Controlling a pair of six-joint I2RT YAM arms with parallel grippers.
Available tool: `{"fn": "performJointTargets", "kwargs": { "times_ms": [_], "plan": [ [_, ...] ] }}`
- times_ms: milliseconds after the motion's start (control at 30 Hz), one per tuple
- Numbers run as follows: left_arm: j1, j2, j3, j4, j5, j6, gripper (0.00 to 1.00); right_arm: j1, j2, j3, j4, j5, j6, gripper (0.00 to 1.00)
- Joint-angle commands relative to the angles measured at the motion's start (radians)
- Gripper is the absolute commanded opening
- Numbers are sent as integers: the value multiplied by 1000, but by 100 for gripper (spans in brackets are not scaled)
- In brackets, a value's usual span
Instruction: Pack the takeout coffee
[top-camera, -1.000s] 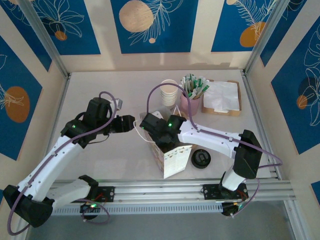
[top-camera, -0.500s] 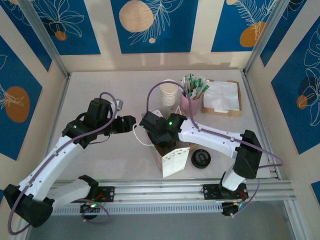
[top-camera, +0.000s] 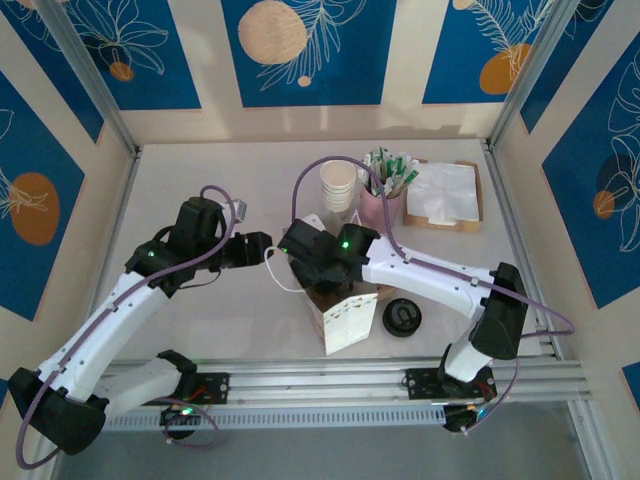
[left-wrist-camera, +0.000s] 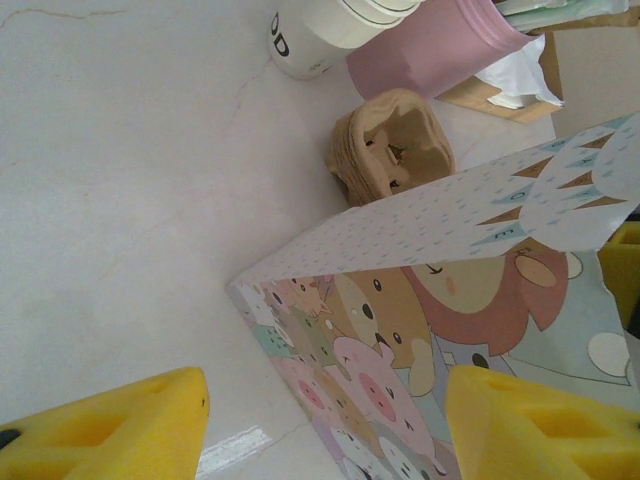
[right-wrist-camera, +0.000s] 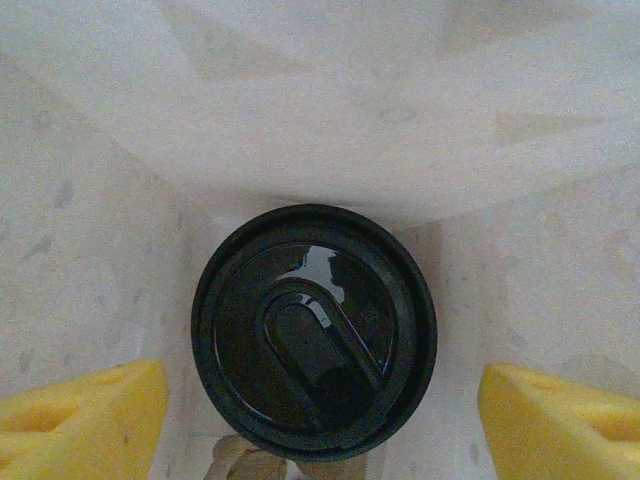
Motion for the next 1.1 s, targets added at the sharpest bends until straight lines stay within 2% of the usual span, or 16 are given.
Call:
{"fn": "performJointTargets", "kwargs": {
  "times_ms": [0,600,967,1067],
  "plan": [
    [-1,-5,-10,12,25,-10,64,10,-34,35,-28,26,8,82],
    [-4,1,-9,15,25,-13,64,28,-75,103,-62,45,0,89],
    [-6,4,-5,17,25,-17,64,40,-104,175,-72,44,-9,89],
    [-6,5,-5,17,25,-17,64,50,-116,194,-73,43,-9,85]
  ]
}}
